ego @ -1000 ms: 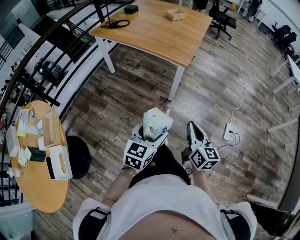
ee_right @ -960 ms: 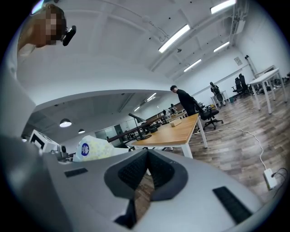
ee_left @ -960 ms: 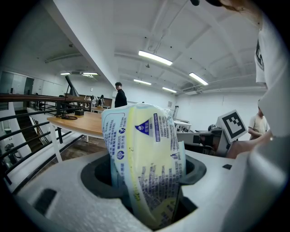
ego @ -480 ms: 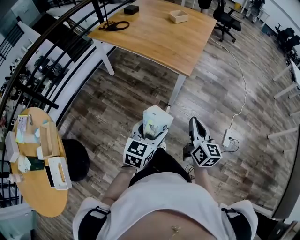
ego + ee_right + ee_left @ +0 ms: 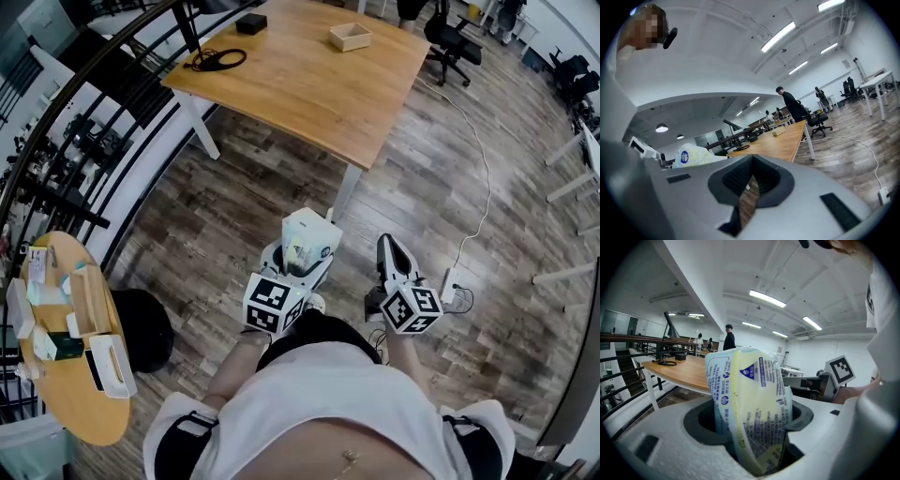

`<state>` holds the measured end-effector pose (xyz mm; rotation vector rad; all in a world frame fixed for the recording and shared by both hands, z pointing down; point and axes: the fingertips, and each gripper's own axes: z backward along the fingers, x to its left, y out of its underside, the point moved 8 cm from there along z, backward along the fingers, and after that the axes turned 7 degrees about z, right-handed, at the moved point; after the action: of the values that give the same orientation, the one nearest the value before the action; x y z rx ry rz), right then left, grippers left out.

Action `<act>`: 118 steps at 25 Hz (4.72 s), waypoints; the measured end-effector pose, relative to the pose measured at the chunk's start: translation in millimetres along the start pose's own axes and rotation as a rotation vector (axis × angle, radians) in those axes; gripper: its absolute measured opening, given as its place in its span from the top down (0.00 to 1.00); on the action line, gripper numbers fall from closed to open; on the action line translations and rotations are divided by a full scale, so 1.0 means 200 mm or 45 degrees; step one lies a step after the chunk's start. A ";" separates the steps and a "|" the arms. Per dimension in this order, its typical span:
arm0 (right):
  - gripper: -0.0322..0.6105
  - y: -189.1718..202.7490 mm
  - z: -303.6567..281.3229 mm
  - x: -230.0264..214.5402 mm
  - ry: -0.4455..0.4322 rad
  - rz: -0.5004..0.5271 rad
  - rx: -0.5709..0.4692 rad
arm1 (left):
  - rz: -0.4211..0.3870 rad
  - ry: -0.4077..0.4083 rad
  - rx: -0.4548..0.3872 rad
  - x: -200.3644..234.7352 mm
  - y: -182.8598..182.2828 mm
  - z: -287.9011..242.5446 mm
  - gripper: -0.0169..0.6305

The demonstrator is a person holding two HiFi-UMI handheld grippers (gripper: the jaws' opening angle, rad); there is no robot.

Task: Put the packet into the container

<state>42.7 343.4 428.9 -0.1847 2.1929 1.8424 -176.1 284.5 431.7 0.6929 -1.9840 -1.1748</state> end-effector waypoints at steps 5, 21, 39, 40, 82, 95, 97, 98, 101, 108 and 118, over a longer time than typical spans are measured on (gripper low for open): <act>0.93 -0.01 -0.10 -0.10 -0.030 -0.004 0.003 | -0.008 0.000 -0.018 0.03 -0.04 -0.14 0.46; 0.93 -0.04 -0.23 -0.15 -0.107 -0.017 0.009 | 0.005 -0.057 -0.050 0.07 -0.11 -0.23 0.46; 0.93 -0.12 -0.52 -0.24 -0.060 -0.031 -0.012 | -0.017 -0.008 -0.043 0.27 -0.29 -0.49 0.46; 0.93 -0.12 -0.54 -0.25 -0.055 -0.032 -0.010 | -0.019 -0.004 -0.044 0.29 -0.30 -0.51 0.46; 0.93 -0.59 -1.71 -0.71 0.120 -0.056 -0.114 | -0.072 0.201 -0.003 1.33 -1.02 -1.33 0.46; 0.93 -0.72 -1.96 -0.84 0.001 0.000 0.053 | -0.024 0.212 0.028 1.42 -1.12 -1.54 0.46; 0.93 -0.78 -2.02 -0.90 -0.012 0.010 0.074 | -0.029 0.216 0.044 1.44 -1.17 -1.61 0.46; 0.93 -0.81 -2.05 -0.93 -0.016 0.017 0.080 | -0.035 0.216 0.052 1.45 -1.20 -1.65 0.46; 0.93 -0.90 -2.19 -1.00 -0.049 0.054 0.090 | -0.053 0.211 0.071 1.50 -1.30 -1.76 0.46; 0.93 -1.11 -2.57 -1.10 -0.182 0.094 0.096 | -0.099 0.179 0.114 1.65 -1.52 -2.03 0.46; 0.93 -1.37 -3.06 -1.29 -0.321 0.068 0.112 | -0.171 0.166 0.180 1.76 -1.77 -2.49 0.46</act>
<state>286.4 -326.9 337.4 0.1185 2.1141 1.6876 40.1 -385.6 386.5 0.9635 -1.9488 -1.0443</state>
